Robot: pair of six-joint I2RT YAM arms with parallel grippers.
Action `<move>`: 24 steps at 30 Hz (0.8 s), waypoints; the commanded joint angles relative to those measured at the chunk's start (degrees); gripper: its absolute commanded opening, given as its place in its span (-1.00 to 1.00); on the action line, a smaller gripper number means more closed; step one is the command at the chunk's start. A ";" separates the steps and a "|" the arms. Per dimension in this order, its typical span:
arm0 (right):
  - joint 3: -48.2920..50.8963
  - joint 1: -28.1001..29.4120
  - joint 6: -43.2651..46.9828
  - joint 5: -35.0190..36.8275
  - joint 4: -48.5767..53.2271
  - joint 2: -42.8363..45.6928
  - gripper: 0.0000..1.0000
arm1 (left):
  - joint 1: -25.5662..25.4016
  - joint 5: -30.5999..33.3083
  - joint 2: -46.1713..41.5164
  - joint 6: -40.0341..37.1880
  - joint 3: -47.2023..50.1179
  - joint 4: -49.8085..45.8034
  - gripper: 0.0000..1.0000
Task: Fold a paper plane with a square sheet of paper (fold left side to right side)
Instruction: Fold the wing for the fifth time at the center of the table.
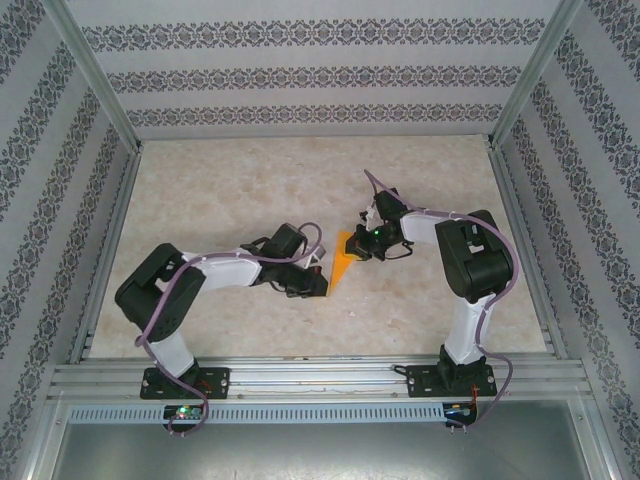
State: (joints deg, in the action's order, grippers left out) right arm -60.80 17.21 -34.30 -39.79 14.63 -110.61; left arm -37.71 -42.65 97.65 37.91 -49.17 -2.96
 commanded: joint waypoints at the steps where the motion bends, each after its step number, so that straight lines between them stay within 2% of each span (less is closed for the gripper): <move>1: -2.92 -0.68 0.06 1.12 2.02 4.22 -0.88 | 2.12 4.22 -5.12 0.06 1.37 4.16 -0.99; 5: -4.61 -0.78 0.58 6.24 5.70 9.53 -0.52 | 4.37 11.13 -10.19 -0.21 2.99 6.37 -0.90; 9: -3.34 0.20 -0.78 14.15 8.10 15.33 -0.19 | 5.36 20.63 -15.42 -1.91 3.01 5.37 -0.71; 17: -3.12 5.94 -2.67 28.30 17.11 20.54 0.22 | 5.81 33.63 -23.67 -7.87 3.95 4.58 -0.35; 22: -2.85 10.10 -4.16 35.46 21.49 22.86 0.57 | 6.37 40.37 -28.64 -10.60 7.54 5.97 -0.03; 24: -3.42 11.91 -5.01 38.21 23.87 23.58 0.70 | 6.60 41.95 -30.72 -11.58 9.64 6.88 0.17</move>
State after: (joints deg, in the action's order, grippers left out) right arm -63.72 27.24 -37.85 -8.86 33.04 -89.65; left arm -32.14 -6.55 69.25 29.63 -41.82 1.83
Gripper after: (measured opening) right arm 0.827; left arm 0.546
